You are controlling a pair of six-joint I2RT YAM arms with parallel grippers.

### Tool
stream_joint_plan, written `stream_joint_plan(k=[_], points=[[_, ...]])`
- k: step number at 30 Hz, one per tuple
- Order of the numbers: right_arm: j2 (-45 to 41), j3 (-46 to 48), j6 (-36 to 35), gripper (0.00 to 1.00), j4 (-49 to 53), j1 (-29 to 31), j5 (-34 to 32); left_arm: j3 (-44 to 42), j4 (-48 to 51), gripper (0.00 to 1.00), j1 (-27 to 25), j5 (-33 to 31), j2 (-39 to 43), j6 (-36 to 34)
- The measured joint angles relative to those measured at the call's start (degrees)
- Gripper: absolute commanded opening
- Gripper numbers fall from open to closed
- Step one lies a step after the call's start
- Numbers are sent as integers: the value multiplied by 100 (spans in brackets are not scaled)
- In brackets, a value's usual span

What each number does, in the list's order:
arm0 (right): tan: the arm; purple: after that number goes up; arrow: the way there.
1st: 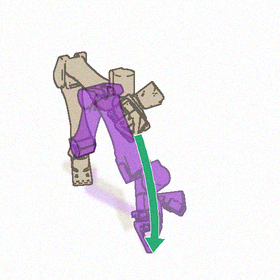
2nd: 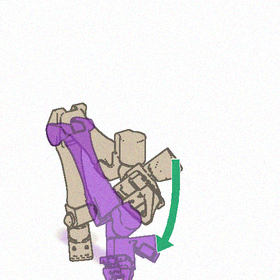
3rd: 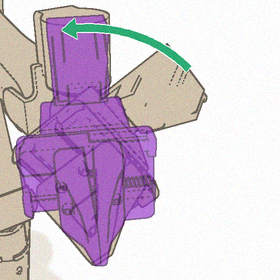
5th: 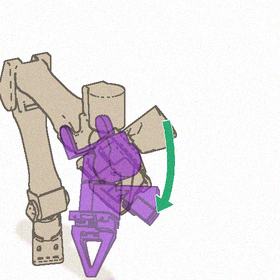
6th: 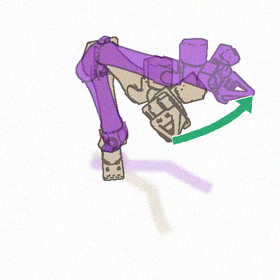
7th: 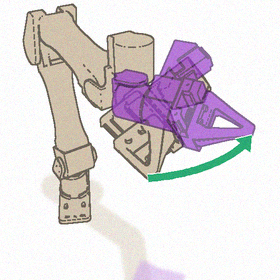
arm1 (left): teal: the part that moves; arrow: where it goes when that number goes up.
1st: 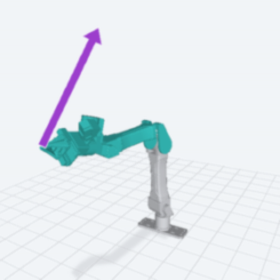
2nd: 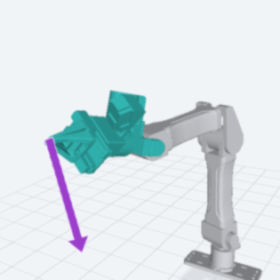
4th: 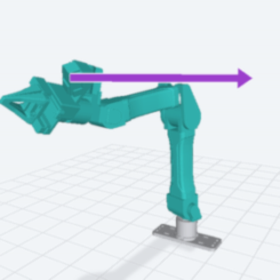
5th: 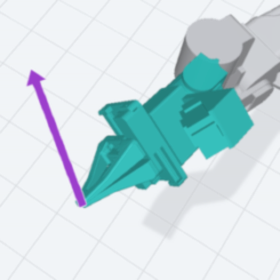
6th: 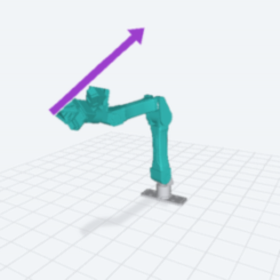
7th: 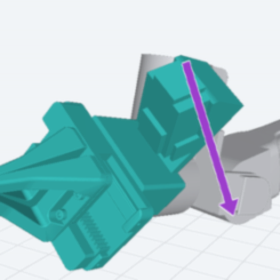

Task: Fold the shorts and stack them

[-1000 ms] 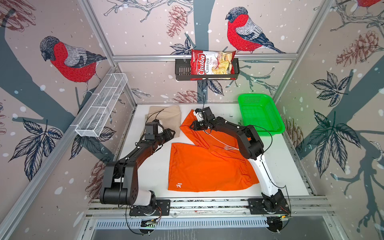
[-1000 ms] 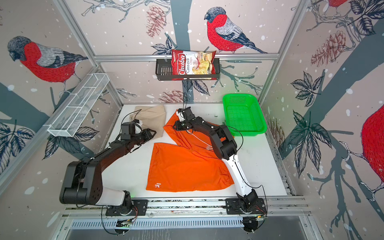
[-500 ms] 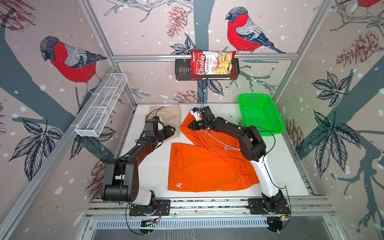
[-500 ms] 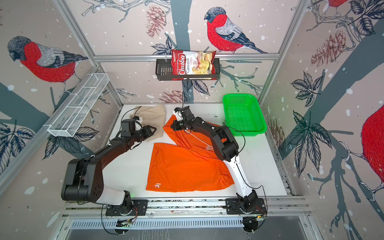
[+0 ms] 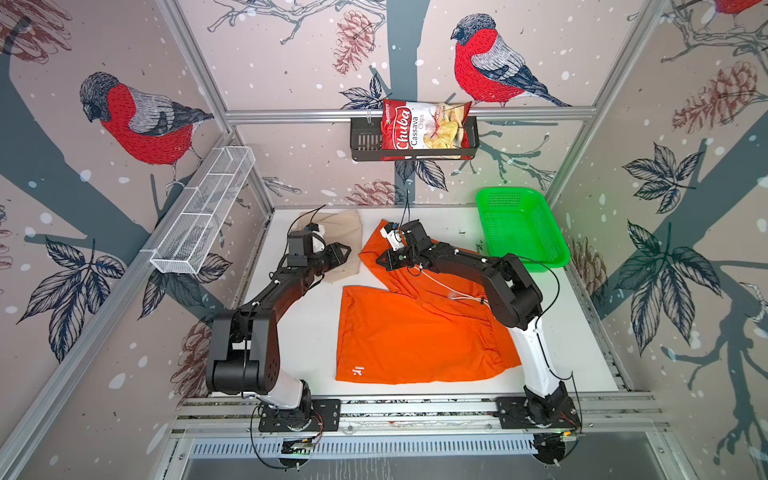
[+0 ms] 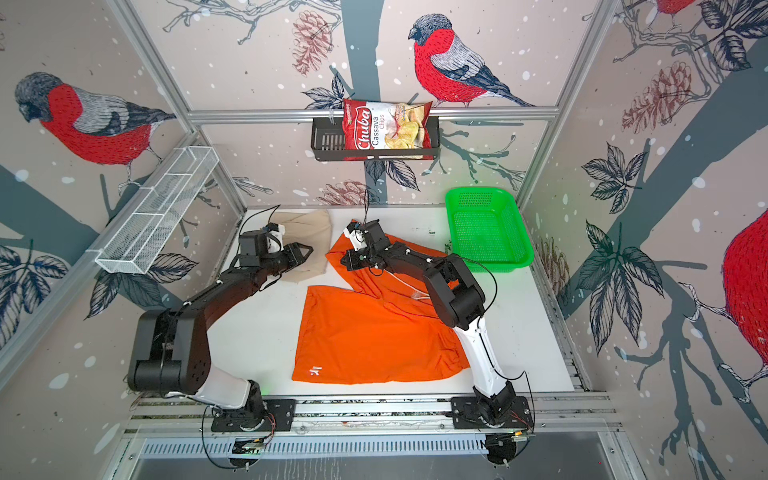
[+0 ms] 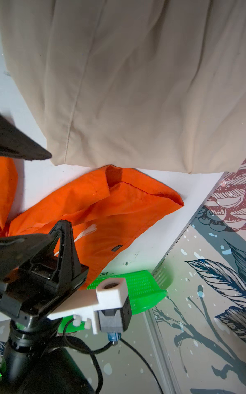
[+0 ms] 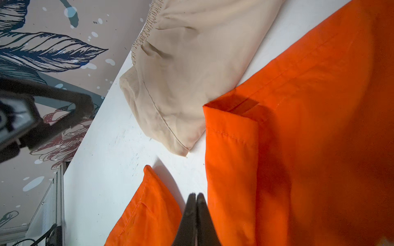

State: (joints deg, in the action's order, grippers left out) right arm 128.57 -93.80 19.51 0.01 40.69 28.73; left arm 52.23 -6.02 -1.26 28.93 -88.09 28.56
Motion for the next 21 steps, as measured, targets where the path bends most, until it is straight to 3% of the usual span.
stream_joint_plan(k=[9, 14, 21], points=[[-81, 50, -22, 9, -164, 11, -4, 1838, 962, 61, 4, 431, -1279, -1375], [-111, 83, -15, 43, -175, -31, -9, 2933, 1904, 61, 0, 730, -2214, -2109], [-702, 772, 345, 45, -234, -520, -546, 4068, 3053, 63, -415, 621, -3121, -3029]])
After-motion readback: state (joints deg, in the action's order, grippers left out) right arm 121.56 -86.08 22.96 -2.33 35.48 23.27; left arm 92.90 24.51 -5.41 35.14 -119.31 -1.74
